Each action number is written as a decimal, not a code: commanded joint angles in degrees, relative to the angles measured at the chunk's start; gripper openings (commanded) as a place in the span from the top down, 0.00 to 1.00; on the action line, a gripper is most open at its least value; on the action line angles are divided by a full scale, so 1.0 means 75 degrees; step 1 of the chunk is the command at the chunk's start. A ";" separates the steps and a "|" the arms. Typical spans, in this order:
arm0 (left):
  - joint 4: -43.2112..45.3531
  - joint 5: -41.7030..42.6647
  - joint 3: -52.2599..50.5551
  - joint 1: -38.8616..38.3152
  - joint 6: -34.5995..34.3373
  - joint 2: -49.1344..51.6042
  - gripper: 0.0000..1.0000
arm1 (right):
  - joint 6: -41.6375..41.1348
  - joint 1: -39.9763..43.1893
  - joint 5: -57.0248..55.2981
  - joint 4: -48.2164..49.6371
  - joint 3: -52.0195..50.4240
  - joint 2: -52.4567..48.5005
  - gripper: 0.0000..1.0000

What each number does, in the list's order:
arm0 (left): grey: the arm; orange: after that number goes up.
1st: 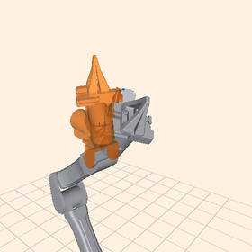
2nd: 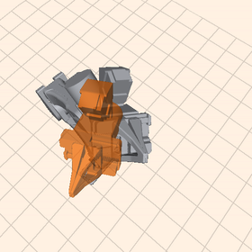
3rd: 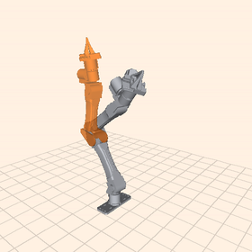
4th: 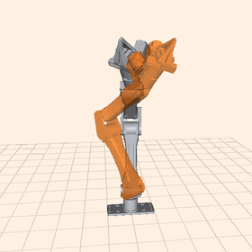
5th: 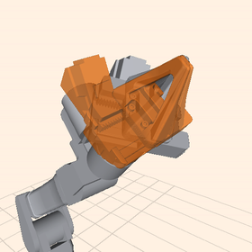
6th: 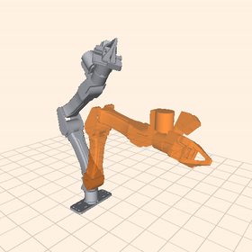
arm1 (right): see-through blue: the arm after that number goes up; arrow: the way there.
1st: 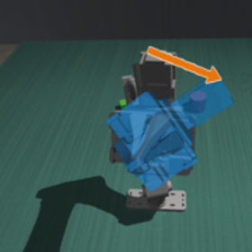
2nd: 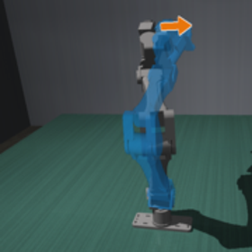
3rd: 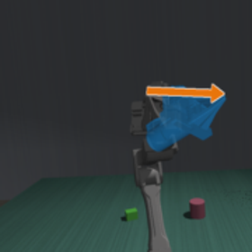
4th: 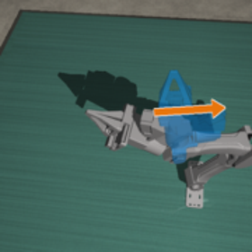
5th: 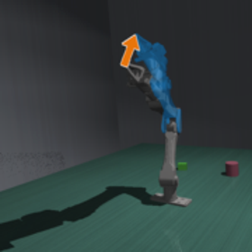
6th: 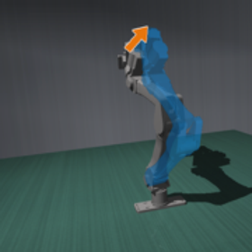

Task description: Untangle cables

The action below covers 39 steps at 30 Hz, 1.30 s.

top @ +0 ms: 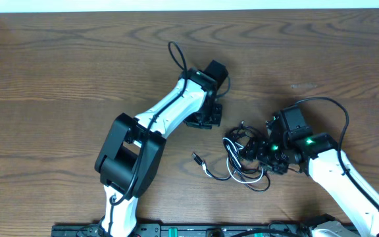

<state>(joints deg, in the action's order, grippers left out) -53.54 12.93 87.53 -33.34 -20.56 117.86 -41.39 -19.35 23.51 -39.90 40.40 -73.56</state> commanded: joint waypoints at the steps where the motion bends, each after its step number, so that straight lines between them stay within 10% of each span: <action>1: -0.0192 0.0195 0.0009 0.0076 0.0198 0.0003 0.93 | 0.0632 0.0020 -0.0647 0.0259 0.0082 0.0035 0.31; 3: -0.0356 0.0216 0.0009 0.0082 0.0256 0.0003 0.92 | 0.0892 0.0020 -0.0659 0.0332 0.0082 0.0035 0.31; 6: -0.0449 0.1556 0.0009 0.0079 0.1376 0.0003 0.79 | 0.1035 0.0017 -0.0350 0.0629 0.0082 0.0032 0.74; 15: -0.0361 0.3885 0.0009 0.0070 0.2340 0.0003 0.41 | 0.2649 0.0035 -0.0017 0.0784 0.0082 0.0035 0.60; 31: -0.0061 0.3567 0.0009 -0.0734 0.0766 0.0003 0.40 | 0.2675 0.0289 -0.1545 0.0367 0.0082 0.0035 0.52; 36: -0.0044 0.2888 0.0009 -0.0930 0.0717 0.0003 0.69 | 0.2672 0.0507 -0.2037 -0.0015 0.0082 0.0035 0.52; 39: -0.0052 0.2419 0.0009 -0.0915 0.0714 0.0003 0.69 | 0.2669 0.0831 -0.2057 -0.0201 0.0082 0.0035 0.53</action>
<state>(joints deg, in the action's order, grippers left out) -53.71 36.38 87.50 -40.51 -14.74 117.86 -21.91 -15.22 10.46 -40.60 40.40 -73.56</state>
